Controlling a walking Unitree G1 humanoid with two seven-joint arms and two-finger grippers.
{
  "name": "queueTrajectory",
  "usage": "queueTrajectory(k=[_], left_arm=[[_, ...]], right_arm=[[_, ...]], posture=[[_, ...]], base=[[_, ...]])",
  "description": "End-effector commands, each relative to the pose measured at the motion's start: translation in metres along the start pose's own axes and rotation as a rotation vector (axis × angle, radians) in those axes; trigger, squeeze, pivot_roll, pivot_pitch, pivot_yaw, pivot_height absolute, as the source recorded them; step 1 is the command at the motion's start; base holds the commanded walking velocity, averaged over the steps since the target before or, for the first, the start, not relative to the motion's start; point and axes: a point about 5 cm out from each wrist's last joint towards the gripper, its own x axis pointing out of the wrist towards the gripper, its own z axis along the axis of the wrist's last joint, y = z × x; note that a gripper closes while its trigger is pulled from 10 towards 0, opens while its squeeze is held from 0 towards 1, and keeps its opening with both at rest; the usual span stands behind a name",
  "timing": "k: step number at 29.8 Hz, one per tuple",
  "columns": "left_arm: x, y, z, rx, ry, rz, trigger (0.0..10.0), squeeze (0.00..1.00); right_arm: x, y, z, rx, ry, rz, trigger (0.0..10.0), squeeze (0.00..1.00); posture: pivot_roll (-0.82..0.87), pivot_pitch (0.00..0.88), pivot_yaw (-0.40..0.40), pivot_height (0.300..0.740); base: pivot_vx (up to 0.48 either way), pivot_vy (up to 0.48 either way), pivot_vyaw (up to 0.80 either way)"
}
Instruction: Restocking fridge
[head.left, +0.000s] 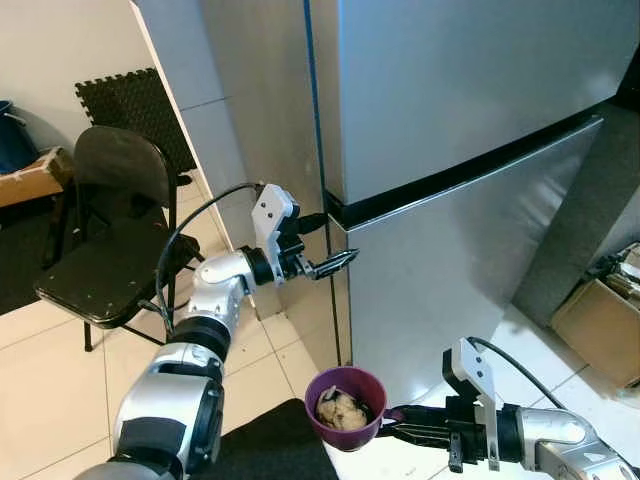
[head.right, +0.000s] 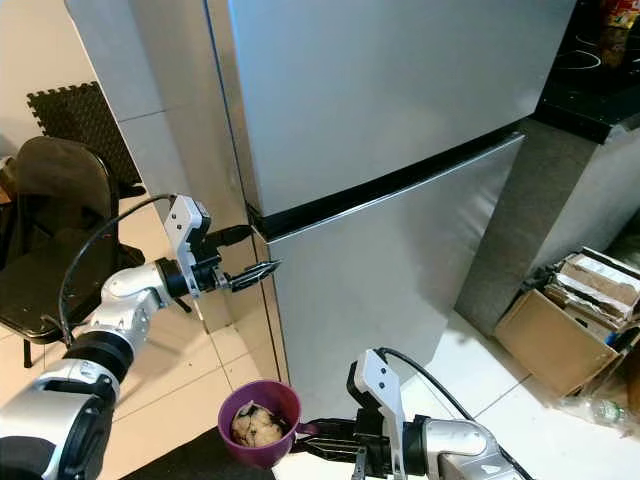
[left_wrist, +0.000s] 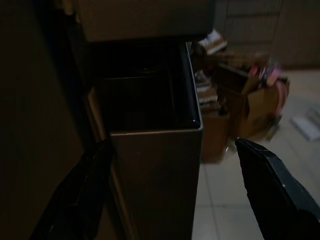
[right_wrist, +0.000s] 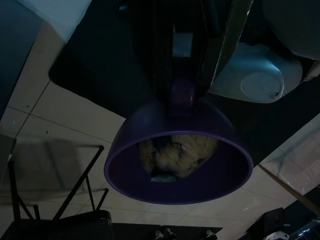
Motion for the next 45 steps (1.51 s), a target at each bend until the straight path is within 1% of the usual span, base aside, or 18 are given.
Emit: queueTrajectory(k=[1,7,18,28,38,45], left_arm=[[0.018,-0.021,-0.007,-0.026,-0.001,-0.145,10.0,0.0],[0.024,-0.029,-0.009,-0.04,-0.016,-0.189,10.0,0.0],[0.026,-0.033,-0.007,-0.041,-0.025,-0.219,10.0,0.0],[0.026,-0.037,-0.006,-0.045,-0.031,-0.257,10.0,0.0],[0.032,-0.044,-0.003,-0.049,-0.047,-0.291,10.0,0.0],[0.033,-0.047,-0.002,-0.053,-0.053,-0.305,10.0,0.0]], right_arm=[[-0.002,-0.001,0.008,-0.019,-0.027,-0.004,10.0,0.0],[-0.004,-0.001,0.009,-0.022,-0.028,-0.01,10.0,0.0],[-0.002,-0.001,0.01,-0.026,-0.033,-0.006,10.0,0.0],[0.001,0.003,0.012,-0.025,-0.044,0.023,10.0,0.0],[0.0,0.007,0.014,-0.019,-0.053,0.052,10.0,0.0],[-0.001,0.008,0.015,-0.017,-0.052,0.06,10.0,0.0]], posture=[[-0.13,0.0,0.076,0.74],[-0.14,0.0,0.076,0.74],[-0.13,0.0,0.081,0.74],[-0.12,0.0,0.082,0.74],[-0.12,0.0,0.085,0.74],[-0.12,0.0,0.088,0.74]], base=[[0.0,0.0,0.0],[0.0,0.0,0.0],[0.0,0.0,0.0],[0.0,0.0,0.0],[0.0,0.0,0.0],[0.0,0.0,0.0]])
